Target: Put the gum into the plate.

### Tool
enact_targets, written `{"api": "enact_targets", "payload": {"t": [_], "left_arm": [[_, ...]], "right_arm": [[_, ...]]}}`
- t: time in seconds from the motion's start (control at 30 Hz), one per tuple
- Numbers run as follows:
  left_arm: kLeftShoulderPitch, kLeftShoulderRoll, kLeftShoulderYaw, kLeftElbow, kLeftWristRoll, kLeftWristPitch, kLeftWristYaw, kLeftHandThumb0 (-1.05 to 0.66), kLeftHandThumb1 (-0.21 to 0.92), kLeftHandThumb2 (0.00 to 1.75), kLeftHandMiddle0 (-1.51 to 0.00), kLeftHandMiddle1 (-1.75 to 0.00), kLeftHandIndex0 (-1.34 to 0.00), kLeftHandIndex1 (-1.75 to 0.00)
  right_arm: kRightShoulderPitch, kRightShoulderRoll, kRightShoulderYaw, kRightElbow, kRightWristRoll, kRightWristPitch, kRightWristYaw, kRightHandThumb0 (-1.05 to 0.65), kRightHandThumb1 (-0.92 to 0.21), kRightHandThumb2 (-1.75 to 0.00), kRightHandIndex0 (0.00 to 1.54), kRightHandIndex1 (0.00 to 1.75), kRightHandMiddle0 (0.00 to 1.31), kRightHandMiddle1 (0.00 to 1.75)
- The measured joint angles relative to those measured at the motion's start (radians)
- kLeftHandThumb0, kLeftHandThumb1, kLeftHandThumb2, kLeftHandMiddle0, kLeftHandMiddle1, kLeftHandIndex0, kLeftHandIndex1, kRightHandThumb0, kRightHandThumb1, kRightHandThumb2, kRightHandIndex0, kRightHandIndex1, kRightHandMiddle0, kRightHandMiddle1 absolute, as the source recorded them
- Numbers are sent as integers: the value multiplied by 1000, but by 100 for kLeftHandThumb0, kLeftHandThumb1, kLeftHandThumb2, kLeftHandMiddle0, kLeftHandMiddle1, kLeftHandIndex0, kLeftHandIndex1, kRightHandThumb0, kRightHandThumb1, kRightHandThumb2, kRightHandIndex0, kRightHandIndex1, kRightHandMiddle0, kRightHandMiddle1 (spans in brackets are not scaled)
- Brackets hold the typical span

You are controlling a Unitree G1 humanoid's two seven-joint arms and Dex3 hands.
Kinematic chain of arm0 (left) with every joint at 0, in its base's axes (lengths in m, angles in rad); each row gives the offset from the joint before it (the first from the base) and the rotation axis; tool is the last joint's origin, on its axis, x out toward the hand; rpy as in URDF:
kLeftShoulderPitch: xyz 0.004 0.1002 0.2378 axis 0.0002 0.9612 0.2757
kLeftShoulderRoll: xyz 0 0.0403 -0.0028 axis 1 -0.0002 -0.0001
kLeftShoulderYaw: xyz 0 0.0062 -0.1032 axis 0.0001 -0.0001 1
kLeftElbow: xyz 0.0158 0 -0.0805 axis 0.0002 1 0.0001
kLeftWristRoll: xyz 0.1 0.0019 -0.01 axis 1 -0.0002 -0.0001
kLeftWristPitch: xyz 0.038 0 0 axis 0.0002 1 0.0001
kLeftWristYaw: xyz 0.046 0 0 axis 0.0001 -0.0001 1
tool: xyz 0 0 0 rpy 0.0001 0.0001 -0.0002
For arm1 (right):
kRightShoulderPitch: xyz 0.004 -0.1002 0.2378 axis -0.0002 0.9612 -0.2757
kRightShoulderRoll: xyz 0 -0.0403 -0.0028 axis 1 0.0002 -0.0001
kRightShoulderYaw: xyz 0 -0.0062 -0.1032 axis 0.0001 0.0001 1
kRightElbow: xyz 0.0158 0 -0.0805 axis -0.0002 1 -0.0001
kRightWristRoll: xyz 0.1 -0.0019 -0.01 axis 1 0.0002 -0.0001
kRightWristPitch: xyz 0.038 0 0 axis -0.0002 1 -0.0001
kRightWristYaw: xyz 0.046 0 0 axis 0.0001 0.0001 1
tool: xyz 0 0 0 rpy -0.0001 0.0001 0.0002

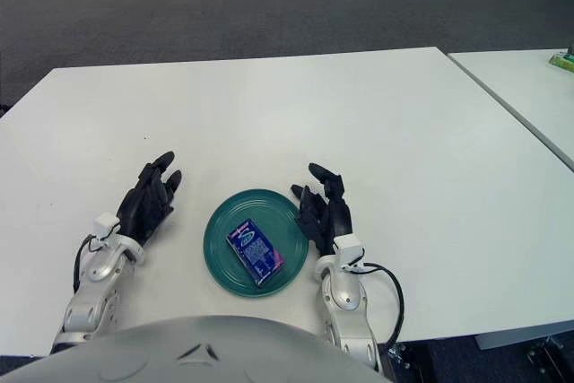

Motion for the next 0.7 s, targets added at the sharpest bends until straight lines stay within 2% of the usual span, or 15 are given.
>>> {"api": "enact_targets", "payload": {"t": [0.1, 0.17, 0.33, 0.7], "left_arm": [[25, -17, -8, -15, 20, -13, 22, -91, 92, 100, -59, -18, -16, -100], [39, -32, -16, -21, 28, -24, 37, -90, 92, 100, -56, -35, -21, -104], [55, -63, -24, -19, 38, -52, 62, -89, 92, 97, -53, -60, -28, -113], [96, -80, -71, -25, 37, -107, 48, -87, 92, 97, -55, -74, -35, -119]], "right_arm": [[2, 0, -7, -1, 3, 1, 5, -63, -92, -82, 47, 52, 4, 94], [3, -1, -13, -2, 7, 1, 14, -63, -92, -81, 48, 53, 4, 94], [4, -8, -24, -2, 11, 1, 32, -63, -92, -82, 47, 54, 3, 94], [5, -13, -44, -5, 11, 1, 56, -62, -92, -82, 47, 55, 2, 94]]}}
